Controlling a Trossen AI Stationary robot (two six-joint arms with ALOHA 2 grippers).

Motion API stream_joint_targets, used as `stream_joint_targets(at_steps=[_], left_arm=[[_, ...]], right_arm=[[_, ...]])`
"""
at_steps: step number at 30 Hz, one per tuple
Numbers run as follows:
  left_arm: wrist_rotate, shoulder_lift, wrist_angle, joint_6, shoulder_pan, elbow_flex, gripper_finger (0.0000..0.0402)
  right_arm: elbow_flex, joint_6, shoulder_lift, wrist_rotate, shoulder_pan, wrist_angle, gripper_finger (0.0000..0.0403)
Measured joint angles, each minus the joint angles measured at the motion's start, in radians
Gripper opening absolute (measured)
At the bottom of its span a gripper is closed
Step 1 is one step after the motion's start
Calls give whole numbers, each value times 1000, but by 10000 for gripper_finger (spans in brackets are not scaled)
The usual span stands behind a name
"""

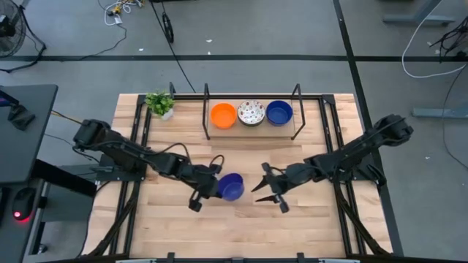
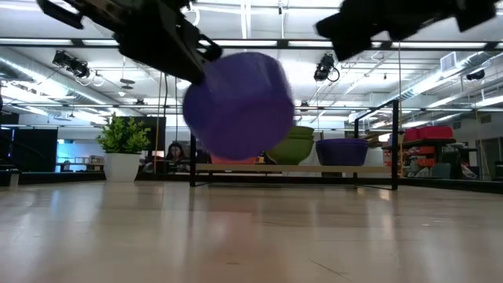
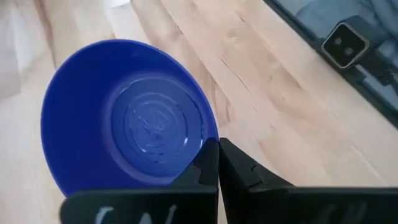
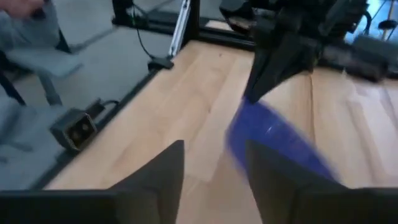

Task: Pick & Place Mini bowls
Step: Stack the blue bowl on top of the blue bowl on the shelf

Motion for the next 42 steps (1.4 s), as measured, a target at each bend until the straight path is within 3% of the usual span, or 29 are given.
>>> stream_joint_targets(at_steps=[6,14,21,27,30,35,42], left_arm=[[11,108,-30,34,0,87,0],[0,129,-25,61,-13,105,1],[-24,129,-12,62,-17,105,3],[-61,129,13,65,-16,104,13],[-68,128,53,64,-16,105,23],[-73,115,98,33,-16,104,63],[-178,55,-62,-83,-17,105,131]], right_arm=[[152,-110,117,-84,-58,-186,216],[249,-154,267,-197,-73,-229,206],[252,-138,271,-198,-73,-240,152],[252,-135,270,-190,-67,-283,56],[252,-139,271,-146,-47,-321,12],[251,-116,270,-9,4,-410,9],[251,-104,180,185,64,-612,5]])
